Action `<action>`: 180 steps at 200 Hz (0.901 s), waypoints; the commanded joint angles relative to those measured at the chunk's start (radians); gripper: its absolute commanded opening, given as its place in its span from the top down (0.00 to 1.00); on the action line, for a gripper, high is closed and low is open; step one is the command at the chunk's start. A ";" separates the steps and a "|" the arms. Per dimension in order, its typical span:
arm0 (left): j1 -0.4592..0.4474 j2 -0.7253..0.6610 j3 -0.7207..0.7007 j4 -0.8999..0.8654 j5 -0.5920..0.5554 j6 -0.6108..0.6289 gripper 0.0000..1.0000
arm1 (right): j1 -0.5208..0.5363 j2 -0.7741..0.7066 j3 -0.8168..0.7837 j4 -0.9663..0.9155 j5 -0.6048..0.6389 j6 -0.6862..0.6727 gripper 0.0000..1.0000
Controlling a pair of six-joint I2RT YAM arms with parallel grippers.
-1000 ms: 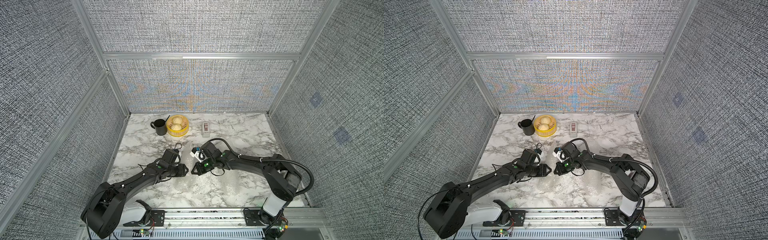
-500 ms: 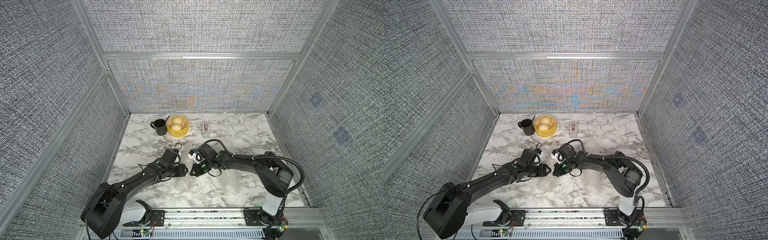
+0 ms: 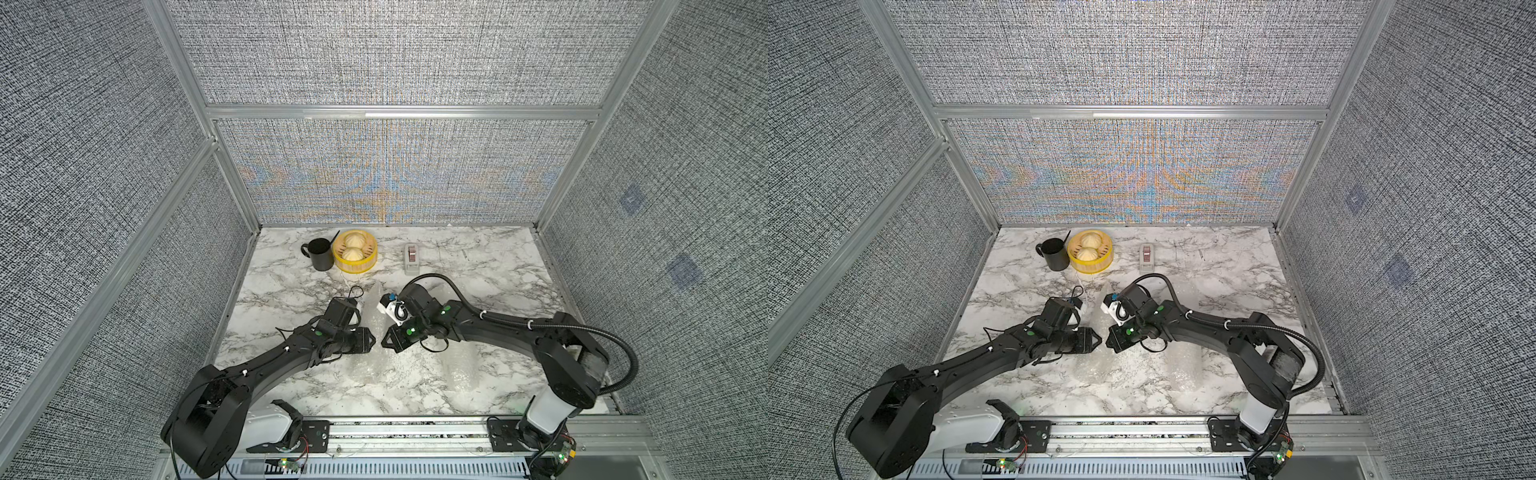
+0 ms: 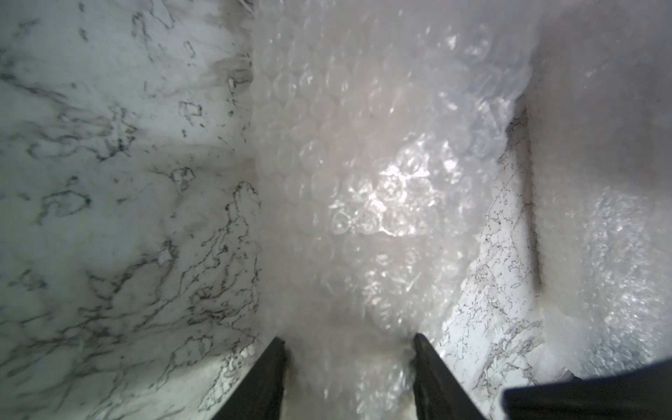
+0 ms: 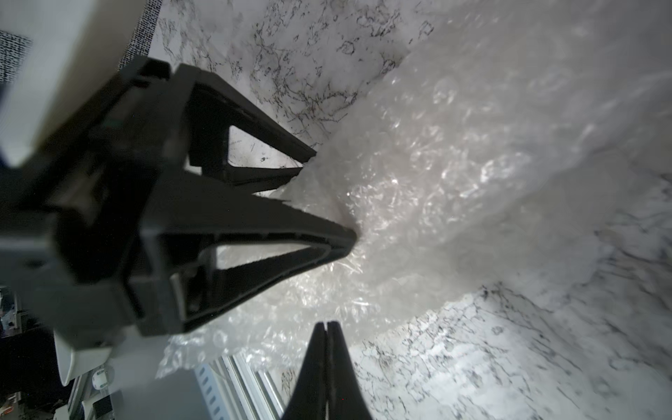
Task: Wrap vases in bubble wrap
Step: Stick the tape on the bubble wrap.
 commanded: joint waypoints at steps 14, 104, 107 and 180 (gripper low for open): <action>0.001 0.007 -0.007 -0.141 -0.074 0.019 0.46 | -0.005 0.060 0.010 0.054 0.018 0.026 1.00; 0.001 0.012 -0.012 -0.131 -0.075 0.014 0.46 | 0.001 0.029 -0.030 0.073 0.045 0.006 1.00; 0.001 0.013 -0.013 -0.130 -0.078 0.014 0.46 | 0.002 0.018 -0.034 0.069 0.050 0.006 1.00; 0.001 0.024 -0.009 -0.130 -0.079 0.016 0.46 | 0.012 0.039 0.023 0.023 0.030 -0.015 1.00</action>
